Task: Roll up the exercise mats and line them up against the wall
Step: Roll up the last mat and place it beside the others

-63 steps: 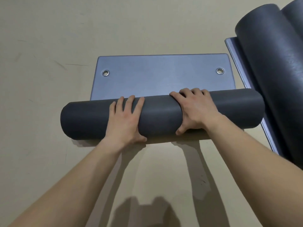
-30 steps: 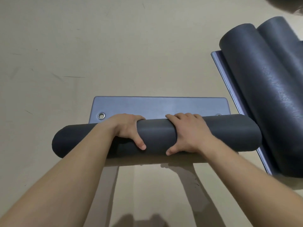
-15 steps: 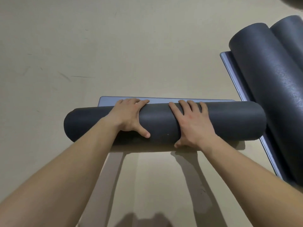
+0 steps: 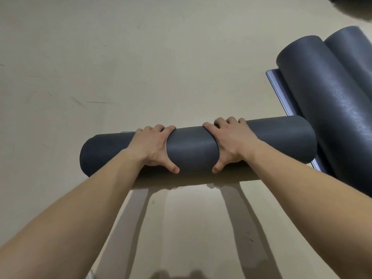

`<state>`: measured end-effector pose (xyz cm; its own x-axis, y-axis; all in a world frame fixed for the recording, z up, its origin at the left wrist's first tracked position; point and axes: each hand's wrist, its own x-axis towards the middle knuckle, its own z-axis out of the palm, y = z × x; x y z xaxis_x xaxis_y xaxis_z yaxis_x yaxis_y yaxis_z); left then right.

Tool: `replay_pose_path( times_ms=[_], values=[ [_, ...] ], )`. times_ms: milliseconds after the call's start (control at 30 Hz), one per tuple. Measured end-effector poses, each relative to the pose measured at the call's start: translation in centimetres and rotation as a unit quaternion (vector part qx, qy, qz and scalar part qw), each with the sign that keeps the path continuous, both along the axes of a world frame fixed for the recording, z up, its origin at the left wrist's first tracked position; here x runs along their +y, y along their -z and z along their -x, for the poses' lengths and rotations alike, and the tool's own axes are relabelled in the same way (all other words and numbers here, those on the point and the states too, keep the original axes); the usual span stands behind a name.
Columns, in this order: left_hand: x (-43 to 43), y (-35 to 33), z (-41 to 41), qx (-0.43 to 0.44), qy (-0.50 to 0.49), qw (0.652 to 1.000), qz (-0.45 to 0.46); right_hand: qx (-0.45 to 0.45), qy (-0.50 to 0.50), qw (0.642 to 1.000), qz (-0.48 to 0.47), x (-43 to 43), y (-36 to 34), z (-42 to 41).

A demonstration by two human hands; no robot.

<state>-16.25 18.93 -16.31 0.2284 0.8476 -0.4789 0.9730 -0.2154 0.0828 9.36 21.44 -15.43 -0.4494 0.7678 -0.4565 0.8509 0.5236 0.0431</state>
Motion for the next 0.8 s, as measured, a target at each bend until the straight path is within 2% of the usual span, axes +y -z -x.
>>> replay_pose_path(
  times_ms=[133, 267, 367, 467, 567, 633, 700, 800],
  values=[
    [-4.9, -0.8, 0.6, -0.037, -0.022, 0.996, 0.083, 0.006, -0.009, 0.997, 0.082, -4.2, -0.5, 0.2],
    [-9.7, -0.8, 0.3, -0.049, -0.023, 0.998, 0.035, 0.092, 0.06, 0.991, 0.072, -9.6, -0.9, -1.2],
    [-11.0, -1.2, 0.5, -0.058, -0.044, 0.997, 0.03, 0.08, 0.136, 0.987, 0.031, -11.8, -1.6, -4.2],
    [-12.4, -1.3, 0.2, -0.051, -0.092, 0.994, 0.031, 0.076, 0.295, 0.952, -0.026, -13.6, -1.3, -8.8],
    [-14.5, -0.9, 1.1, -0.036, -0.193, 0.98, -0.042, 0.112, 0.418, 0.901, -0.033, -14.9, -0.9, -11.9],
    [-15.8, -0.5, 2.6, -0.037, -0.331, 0.937, -0.109, 0.166, 0.484, 0.858, -0.026, -15.4, -0.5, -12.4],
    [-16.6, -0.3, 4.3, -0.042, -0.465, 0.872, -0.145, 0.195, 0.506, 0.839, -0.047, -16.0, 0.0, -12.2],
    [-16.9, -0.4, 6.8, -0.102, -0.621, 0.77, -0.102, 0.229, 0.543, 0.804, -0.076, -16.6, 0.6, -12.1]
  ],
)
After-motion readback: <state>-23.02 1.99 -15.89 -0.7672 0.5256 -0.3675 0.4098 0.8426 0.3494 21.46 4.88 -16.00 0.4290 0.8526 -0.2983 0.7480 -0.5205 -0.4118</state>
